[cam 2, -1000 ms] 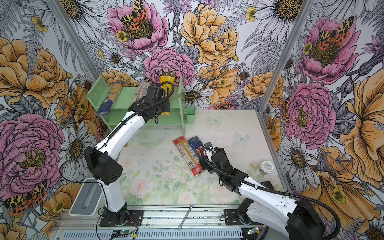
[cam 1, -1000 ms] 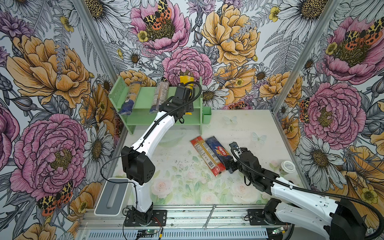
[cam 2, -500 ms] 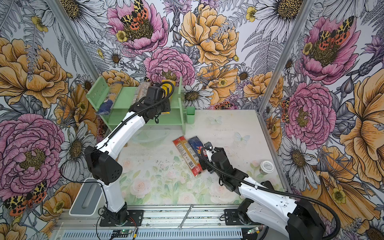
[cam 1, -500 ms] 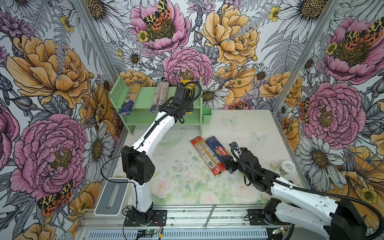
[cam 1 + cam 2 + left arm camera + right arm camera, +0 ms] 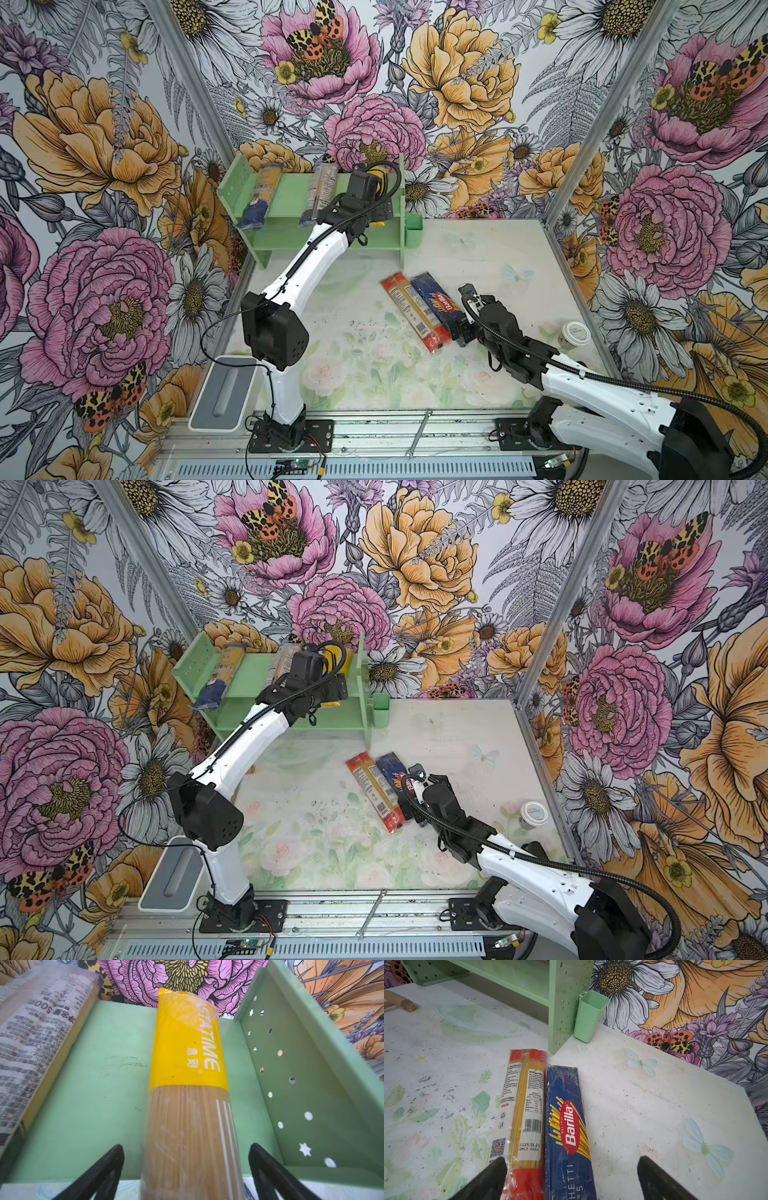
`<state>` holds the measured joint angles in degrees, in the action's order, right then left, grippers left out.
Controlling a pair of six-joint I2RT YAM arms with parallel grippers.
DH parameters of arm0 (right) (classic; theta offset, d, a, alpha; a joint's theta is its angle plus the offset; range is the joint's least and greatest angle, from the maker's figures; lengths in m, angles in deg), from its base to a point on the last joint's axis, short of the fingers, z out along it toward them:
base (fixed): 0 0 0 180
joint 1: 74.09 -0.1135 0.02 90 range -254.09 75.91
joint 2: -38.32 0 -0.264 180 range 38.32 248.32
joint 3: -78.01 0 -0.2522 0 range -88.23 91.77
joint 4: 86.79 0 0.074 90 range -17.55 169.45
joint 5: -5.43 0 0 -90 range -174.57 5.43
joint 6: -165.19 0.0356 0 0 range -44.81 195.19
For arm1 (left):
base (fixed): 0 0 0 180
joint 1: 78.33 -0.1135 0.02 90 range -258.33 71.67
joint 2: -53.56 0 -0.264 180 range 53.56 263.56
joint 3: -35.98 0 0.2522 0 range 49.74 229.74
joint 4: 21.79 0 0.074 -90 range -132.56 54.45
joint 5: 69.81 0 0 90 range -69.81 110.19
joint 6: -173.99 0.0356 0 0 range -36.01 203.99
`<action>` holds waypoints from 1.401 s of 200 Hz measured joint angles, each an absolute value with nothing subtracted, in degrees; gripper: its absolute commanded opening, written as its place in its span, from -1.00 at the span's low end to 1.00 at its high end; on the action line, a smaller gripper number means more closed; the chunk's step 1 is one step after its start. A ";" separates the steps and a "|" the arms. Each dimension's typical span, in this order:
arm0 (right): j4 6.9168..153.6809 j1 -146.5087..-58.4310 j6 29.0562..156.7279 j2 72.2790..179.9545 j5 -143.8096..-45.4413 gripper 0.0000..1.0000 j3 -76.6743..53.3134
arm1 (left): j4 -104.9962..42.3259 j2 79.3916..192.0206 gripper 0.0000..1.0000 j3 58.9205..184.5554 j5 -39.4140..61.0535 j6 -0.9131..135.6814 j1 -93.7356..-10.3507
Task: Place and organize the pasta boxes and bags onto the shelf
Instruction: 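Withdraw the left gripper from the shelf while the right gripper moves toward the red-and-white bag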
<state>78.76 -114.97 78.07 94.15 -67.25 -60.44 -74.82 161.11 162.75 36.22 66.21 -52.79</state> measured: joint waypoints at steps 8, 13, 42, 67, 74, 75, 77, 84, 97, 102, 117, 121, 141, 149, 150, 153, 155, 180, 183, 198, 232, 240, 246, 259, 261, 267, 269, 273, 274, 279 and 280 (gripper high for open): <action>78.74 -114.97 78.04 94.15 -67.25 0.99 -60.44 | -74.89 160.61 0.97 162.62 36.22 66.23 -52.81; 78.74 -114.97 77.98 94.15 -67.25 0.99 -60.44 | -74.89 160.26 0.98 162.60 36.22 66.25 -52.81; 78.74 -114.97 77.61 94.15 -67.25 0.99 -60.44 | -74.84 157.13 0.98 162.55 36.24 66.43 -52.81; 78.69 -114.97 77.43 94.26 -67.27 0.99 -60.42 | -74.54 154.07 0.98 162.33 36.29 66.65 -52.79; 78.59 -114.97 77.41 94.26 -67.27 0.99 -60.42 | -74.41 153.24 0.98 162.03 36.31 66.71 -52.77; 78.59 -114.97 77.41 94.26 -67.27 0.99 -60.42 | -74.38 153.15 0.98 161.98 36.31 66.73 -52.77; 78.59 -114.97 77.41 94.26 -67.27 0.99 -60.42 | -74.27 152.91 0.98 161.87 36.31 66.87 -52.73; 78.52 -114.97 77.37 94.26 -67.27 0.99 -60.42 | -74.21 152.11 0.98 161.50 36.31 67.11 -52.62; 78.41 -114.97 77.21 94.26 -67.25 0.99 -60.42 | -74.01 150.53 0.98 160.48 36.44 67.74 -52.33; 78.39 -114.97 77.21 94.26 -67.25 0.99 -60.42 | -73.99 149.94 0.98 160.06 36.44 67.96 -52.27; 78.39 -114.97 77.21 94.26 -67.25 0.99 -60.35 | -73.51 148.08 0.97 158.18 36.31 68.44 -51.83; 78.39 -114.97 77.21 94.28 -67.23 0.99 -60.33 | -73.38 147.60 0.98 157.66 36.22 68.57 -51.74; 78.39 -114.97 77.24 94.52 -67.14 0.99 -60.22 | -71.65 144.19 0.98 152.80 35.92 69.18 -50.96; 78.41 -114.97 77.26 94.87 -66.86 0.99 -60.09 | -70.21 142.23 0.98 149.66 35.76 69.44 -50.54; 78.41 -114.97 77.26 94.98 -66.77 0.99 -60.05 | -70.03 142.07 0.98 149.33 35.79 69.47 -50.52; 78.41 -114.97 77.26 95.13 -66.68 0.99 -59.98 | -69.60 141.37 0.98 148.19 35.76 69.49 -50.37; 78.41 -114.97 77.28 95.35 -66.57 0.99 -59.92 | -69.18 140.81 0.97 147.30 35.76 69.49 -50.24; 78.41 -114.97 77.91 98.67 -65.28 0.98 -58.74 | -64.44 134.49 0.98 137.11 35.48 69.47 -49.23; 78.39 -114.99 78.04 99.33 -65.02 0.97 -58.50 | -63.89 133.81 0.97 136.15 35.35 69.44 -49.19; 78.34 -114.99 78.83 102.28 -63.67 0.97 -57.38 | -61.79 130.71 0.97 131.67 34.93 69.16 -49.08; 77.82 -115.87 80.80 109.89 -59.58 0.97 -53.40 | -58.58 125.61 0.97 124.48 34.08 67.41 -48.92; 77.54 -116.30 81.24 111.35 -58.62 0.97 -52.53 | -58.34 124.59 0.98 122.73 34.02 66.93 -48.81; 77.38 -116.78 81.56 112.44 -57.90 0.97 -51.87 | -58.19 123.89 0.97 121.44 33.86 66.52 -48.81; 77.19 -118.01 81.80 114.54 -56.41 0.98 -50.78 | -58.12 122.69 0.98 119.17 33.82 65.90 -48.81; 77.19 -118.12 81.83 114.80 -56.24 0.98 -50.65 | -58.14 122.49 0.98 118.84 33.80 65.84 -48.81; 77.08 -118.60 81.87 115.79 -55.45 0.98 -50.28 | -58.10 122.05 0.98 117.99 33.80 65.51 -48.81; 77.01 -118.90 81.89 116.07 -55.19 0.98 -50.15 | -58.08 121.88 0.98 117.70 33.80 65.31 -48.79; 76.92 -119.34 81.94 116.55 -54.75 0.99 -49.99 | -58.06 121.64 0.98 117.29 33.80 65.20 -48.75; 76.88 -119.47 82.02 116.77 -54.57 0.99 -49.93 | -58.10 121.51 0.97 117.09 33.78 65.05 -48.73; 76.66 -119.98 82.04 117.43 -53.94 0.99 -49.71 | -57.99 121.11 0.98 116.48 33.75 64.81 -48.71; 76.64 -120.04 82.07 117.54 -53.87 0.99 -49.67 | -58.01 121.05 0.98 116.41 33.75 64.77 -48.71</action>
<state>76.64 -120.04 82.07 117.54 -53.87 -49.67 -58.01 121.05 116.41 33.75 64.77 -48.71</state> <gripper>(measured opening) 0.992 0.987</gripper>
